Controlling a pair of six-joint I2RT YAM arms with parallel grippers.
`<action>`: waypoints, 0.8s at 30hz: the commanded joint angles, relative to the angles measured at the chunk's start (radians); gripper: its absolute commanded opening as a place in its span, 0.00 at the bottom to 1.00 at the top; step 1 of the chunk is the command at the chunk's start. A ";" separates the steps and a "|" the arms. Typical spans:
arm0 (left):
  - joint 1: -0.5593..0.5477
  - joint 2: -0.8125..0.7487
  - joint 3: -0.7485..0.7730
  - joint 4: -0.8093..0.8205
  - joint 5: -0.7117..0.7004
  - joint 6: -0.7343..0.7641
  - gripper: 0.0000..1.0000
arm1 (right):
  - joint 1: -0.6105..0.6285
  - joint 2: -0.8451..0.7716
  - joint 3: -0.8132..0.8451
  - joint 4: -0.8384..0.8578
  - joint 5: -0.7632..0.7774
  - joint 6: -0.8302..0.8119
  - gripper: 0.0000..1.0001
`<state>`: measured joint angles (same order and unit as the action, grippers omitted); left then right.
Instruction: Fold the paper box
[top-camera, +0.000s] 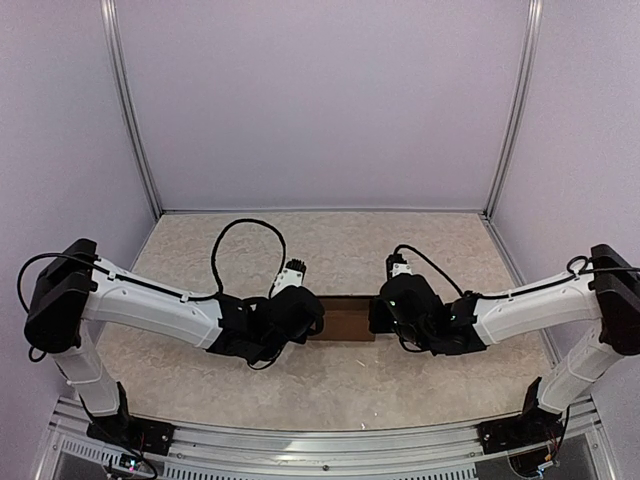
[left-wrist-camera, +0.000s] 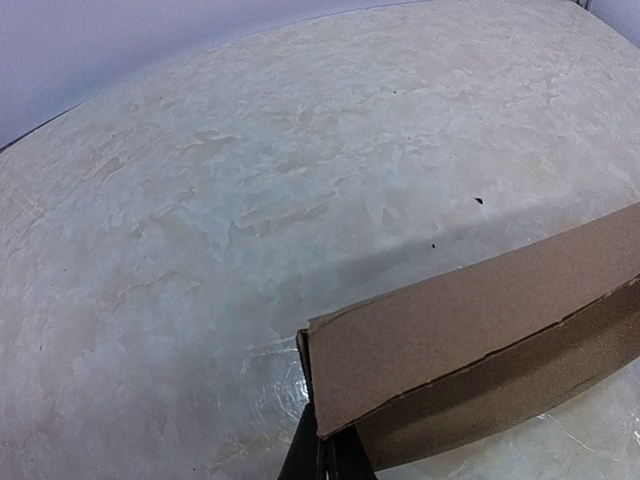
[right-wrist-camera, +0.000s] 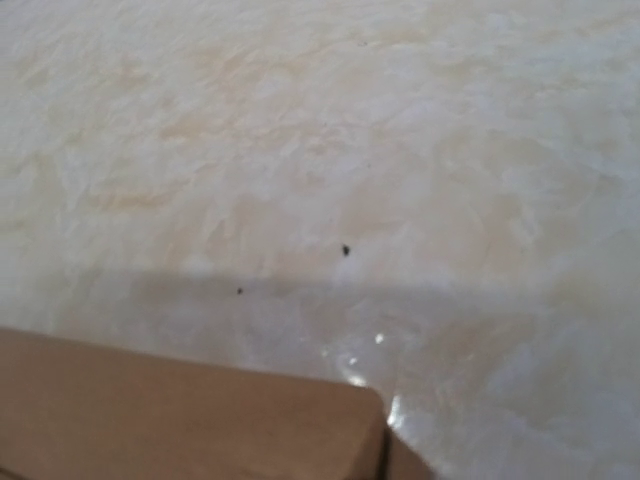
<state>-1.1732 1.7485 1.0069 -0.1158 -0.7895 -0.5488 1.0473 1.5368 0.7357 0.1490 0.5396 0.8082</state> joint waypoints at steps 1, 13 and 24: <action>-0.026 0.041 0.012 -0.066 0.091 -0.003 0.00 | 0.030 0.011 -0.035 -0.178 -0.124 -0.005 0.29; -0.025 0.056 0.028 -0.076 0.091 0.002 0.00 | 0.024 -0.146 -0.011 -0.268 -0.225 -0.157 0.74; -0.025 0.058 0.027 -0.073 0.098 0.005 0.00 | -0.036 -0.335 0.035 -0.305 -0.203 -0.280 0.73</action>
<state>-1.1862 1.7672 1.0374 -0.1226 -0.7666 -0.5514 1.0332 1.2396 0.7399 -0.1303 0.3401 0.5941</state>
